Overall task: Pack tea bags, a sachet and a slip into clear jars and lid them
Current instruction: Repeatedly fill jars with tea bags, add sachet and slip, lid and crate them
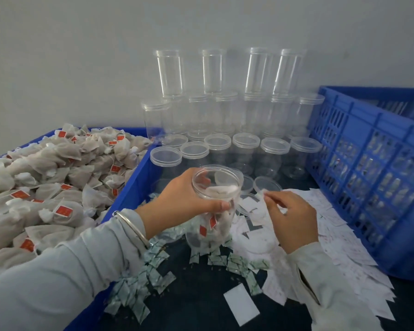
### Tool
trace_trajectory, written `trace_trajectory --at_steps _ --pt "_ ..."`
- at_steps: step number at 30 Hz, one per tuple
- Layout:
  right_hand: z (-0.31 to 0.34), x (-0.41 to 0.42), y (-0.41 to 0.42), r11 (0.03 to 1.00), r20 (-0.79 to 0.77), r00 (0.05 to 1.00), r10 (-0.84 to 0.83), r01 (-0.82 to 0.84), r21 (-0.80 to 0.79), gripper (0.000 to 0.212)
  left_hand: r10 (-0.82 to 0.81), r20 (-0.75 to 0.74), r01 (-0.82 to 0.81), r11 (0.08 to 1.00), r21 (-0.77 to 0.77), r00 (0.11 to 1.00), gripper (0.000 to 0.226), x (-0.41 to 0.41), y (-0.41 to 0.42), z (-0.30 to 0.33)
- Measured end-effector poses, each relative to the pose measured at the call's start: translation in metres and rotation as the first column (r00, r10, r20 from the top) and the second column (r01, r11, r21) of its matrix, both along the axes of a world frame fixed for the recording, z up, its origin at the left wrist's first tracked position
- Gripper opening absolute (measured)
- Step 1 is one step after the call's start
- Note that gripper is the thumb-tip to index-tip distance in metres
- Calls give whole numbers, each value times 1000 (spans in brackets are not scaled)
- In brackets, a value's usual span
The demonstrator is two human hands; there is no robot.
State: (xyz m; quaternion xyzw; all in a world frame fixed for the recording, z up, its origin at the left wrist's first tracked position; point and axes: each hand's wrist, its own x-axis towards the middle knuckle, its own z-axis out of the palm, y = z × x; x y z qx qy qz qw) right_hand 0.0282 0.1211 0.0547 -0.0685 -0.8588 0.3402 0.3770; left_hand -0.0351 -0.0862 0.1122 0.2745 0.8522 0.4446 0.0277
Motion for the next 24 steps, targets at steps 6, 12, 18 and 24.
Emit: trace_trajectory --at_steps 6,12,18,24 --pt "-43 -3 33 999 575 818 17 -38 24 35 56 110 -70 989 129 992 24 -2 36 -10" --pt "-60 -11 44 992 568 817 -101 127 -7 38 20 159 -41 991 129 987 26 5 53 -28" --pt "-66 -14 57 993 662 741 -115 66 98 49 -92 190 64 987 147 977 41 12 51 -32" --pt "-70 -14 56 990 582 801 -142 120 77 30 18 198 -34 996 78 980 65 13 50 -34"
